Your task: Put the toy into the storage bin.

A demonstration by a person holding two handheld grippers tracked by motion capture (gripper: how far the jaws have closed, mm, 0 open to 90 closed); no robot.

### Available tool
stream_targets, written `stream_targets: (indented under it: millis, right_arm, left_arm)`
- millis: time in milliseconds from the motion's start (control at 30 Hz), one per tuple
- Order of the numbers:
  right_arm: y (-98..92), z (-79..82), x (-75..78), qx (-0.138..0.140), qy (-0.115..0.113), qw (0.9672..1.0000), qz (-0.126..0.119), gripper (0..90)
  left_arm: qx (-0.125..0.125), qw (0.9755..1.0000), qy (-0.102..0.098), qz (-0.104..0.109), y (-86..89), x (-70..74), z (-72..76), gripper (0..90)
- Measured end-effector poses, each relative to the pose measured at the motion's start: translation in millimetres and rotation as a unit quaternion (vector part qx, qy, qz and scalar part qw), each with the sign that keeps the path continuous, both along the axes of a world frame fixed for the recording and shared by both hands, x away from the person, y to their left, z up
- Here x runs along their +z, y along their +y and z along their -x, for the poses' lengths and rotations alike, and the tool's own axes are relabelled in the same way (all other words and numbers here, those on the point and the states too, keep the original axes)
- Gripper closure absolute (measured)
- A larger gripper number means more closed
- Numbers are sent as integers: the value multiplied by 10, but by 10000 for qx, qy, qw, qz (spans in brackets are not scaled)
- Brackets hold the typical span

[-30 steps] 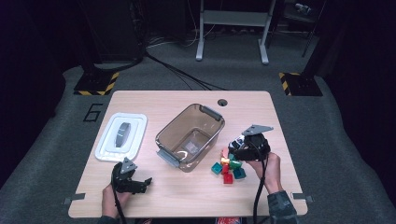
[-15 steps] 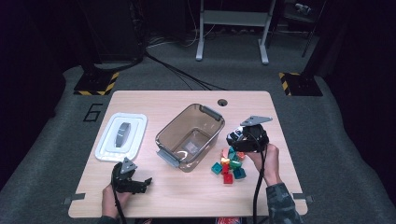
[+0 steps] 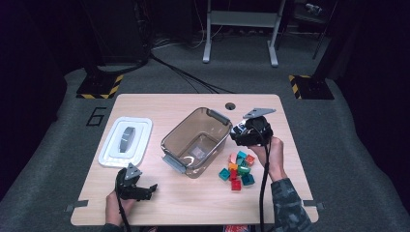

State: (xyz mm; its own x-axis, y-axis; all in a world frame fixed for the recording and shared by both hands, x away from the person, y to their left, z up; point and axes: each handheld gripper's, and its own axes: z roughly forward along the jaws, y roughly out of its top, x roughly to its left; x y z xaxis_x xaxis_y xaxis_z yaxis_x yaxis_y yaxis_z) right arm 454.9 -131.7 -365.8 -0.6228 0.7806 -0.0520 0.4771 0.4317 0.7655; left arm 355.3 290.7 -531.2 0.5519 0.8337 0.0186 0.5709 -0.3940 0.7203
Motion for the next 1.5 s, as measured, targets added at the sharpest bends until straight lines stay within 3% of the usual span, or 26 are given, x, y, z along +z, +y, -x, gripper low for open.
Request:
stream_targets:
  millis: [500, 567, 633, 667, 767, 1000, 1333, 1500]
  right_arm:
    - [307, -191, 48, 152, 66, 9998, 77, 252]
    - [358, -230, 35, 273, -17, 9996, 112, 251]
    - [417, -238, 21, 238, 106, 9996, 139, 251]
    - [435, -266, 3, 339, 20, 9993, 166, 252]
    - [515, -289, -33, 378, 165, 9989, 236, 251]
    - [641, -336, -94, 596, 186, 9973, 392, 251]
    - [725, -337, -224, 740, 346, 9937, 765, 250]
    - [715, -324, -248, 777, 389, 9931, 793, 249]
  left_arm:
    - [-3, 10000, -3, -3, 0, 0, 0, 23]
    - [-2, 10000, -2, 0, 0, 0, 0, 23]
    - [-1, 10000, -3, -2, 0, 0, 0, 23]
    - [-1, 10000, -5, -4, -1, 0, 1, 23]
    - [-1, 10000, -2, -2, 0, 0, 0, 23]
    - [-2, 10000, 1, 0, 1, 0, 0, 23]
    - [-1, 10000, -12, -3, -1, -1, 1, 23]
    - [-4, 10000, -6, -30, 1, 2, 2, 23]
